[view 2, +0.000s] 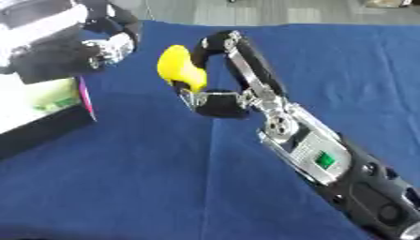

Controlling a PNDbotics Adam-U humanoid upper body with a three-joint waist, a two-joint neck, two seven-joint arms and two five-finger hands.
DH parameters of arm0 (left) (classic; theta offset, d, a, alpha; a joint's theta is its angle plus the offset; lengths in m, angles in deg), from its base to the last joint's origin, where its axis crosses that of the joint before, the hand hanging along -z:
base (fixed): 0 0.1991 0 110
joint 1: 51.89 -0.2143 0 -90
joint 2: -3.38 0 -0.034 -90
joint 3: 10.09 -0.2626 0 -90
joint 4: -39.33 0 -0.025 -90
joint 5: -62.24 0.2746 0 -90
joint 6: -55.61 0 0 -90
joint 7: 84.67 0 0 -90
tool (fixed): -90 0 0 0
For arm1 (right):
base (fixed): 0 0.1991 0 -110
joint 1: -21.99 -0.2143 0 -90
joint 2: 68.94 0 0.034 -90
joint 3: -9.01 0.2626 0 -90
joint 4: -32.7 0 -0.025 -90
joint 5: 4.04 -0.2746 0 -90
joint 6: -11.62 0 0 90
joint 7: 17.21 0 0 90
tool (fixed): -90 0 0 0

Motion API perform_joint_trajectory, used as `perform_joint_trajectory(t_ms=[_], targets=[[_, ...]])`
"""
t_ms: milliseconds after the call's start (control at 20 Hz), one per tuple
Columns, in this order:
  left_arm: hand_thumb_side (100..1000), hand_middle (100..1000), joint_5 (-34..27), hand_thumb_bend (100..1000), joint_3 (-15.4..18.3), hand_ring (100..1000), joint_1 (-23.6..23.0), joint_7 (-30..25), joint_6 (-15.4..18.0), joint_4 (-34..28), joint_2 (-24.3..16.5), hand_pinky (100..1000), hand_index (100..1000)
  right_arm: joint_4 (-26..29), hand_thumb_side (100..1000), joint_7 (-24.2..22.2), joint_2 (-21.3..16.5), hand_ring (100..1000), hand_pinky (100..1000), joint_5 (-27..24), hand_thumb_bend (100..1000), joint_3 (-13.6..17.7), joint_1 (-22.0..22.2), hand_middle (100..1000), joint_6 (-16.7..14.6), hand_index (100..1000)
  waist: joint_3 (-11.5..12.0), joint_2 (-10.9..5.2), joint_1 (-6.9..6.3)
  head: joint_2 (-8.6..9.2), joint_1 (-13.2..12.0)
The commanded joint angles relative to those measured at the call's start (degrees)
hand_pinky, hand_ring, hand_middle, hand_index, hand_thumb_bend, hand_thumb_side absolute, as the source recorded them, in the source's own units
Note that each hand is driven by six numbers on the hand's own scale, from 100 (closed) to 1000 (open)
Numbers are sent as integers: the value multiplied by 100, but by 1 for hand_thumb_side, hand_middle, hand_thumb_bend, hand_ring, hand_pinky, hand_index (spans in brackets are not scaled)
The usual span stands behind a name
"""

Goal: Pick up the objects with one hand, pass them to the other hand, and then place them into the box on the other side of the table.

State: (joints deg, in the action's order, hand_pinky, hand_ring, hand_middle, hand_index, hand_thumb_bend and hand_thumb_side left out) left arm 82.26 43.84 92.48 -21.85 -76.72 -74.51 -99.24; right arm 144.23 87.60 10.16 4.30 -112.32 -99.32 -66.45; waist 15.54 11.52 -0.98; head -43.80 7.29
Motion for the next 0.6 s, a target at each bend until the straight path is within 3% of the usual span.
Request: perform_joint_trajectory(t_ms=[50,250,600], targets=[[935,824,165,284,4,858,117,-867,-597,-40,10,964,869,28,100,-48,-10,632,784,94,253,-5,-121,381,40,468,6,-127,-76,-31,22],[906,824,448,386,-36,875,121,-1123,-518,54,54,1000,873,7,100,-96,4,631,784,160,256,-25,-148,381,60,468,12,-113,-81,-31,33],[887,825,813,457,-90,901,88,-1290,-517,245,128,1000,899,41,100,-115,3,630,785,269,259,-35,-183,381,63,468,20,-98,-87,-31,43]])
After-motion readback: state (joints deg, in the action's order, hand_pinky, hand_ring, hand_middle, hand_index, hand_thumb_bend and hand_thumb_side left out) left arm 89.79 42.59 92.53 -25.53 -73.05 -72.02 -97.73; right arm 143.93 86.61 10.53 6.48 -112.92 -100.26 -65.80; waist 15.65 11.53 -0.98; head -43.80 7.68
